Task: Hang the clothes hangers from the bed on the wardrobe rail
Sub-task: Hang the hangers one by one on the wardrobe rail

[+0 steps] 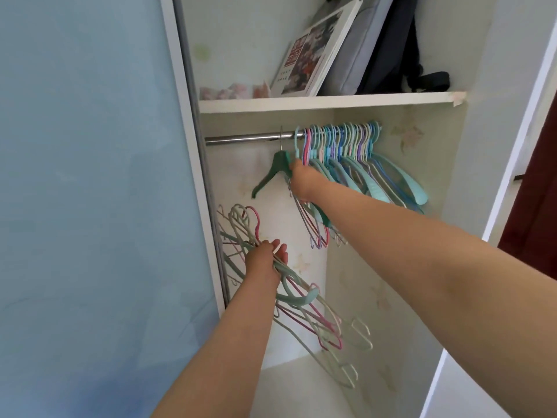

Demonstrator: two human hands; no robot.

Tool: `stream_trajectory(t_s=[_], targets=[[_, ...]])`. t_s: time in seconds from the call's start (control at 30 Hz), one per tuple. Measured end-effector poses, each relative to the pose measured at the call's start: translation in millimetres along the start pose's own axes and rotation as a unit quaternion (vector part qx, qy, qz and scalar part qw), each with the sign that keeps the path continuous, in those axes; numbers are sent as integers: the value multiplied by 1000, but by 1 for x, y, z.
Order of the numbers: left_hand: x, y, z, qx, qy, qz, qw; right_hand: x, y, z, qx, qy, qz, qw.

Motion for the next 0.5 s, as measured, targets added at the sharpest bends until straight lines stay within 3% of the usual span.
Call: stream_trajectory(t_s=[0.23, 0.43, 0.5], targets=[[2, 0, -1, -4, 0, -3, 1000, 34, -17, 12, 17, -28, 81, 996], [3, 3, 2, -25, -3, -10, 1000, 47, -12, 11, 12, -57, 59, 997], [4, 1, 0, -42, -6, -10, 999, 45, -1, 10, 5, 8, 47, 999]])
Point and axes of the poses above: each hand's wrist, its own y-axis away from the middle knuckle, its own z-axis out of the palm, x = y × z, the point moved 1 cm from there along -y, towards the middle knuckle, and after that the axes turned 2 degrees about -z, right-handed, at the moved point
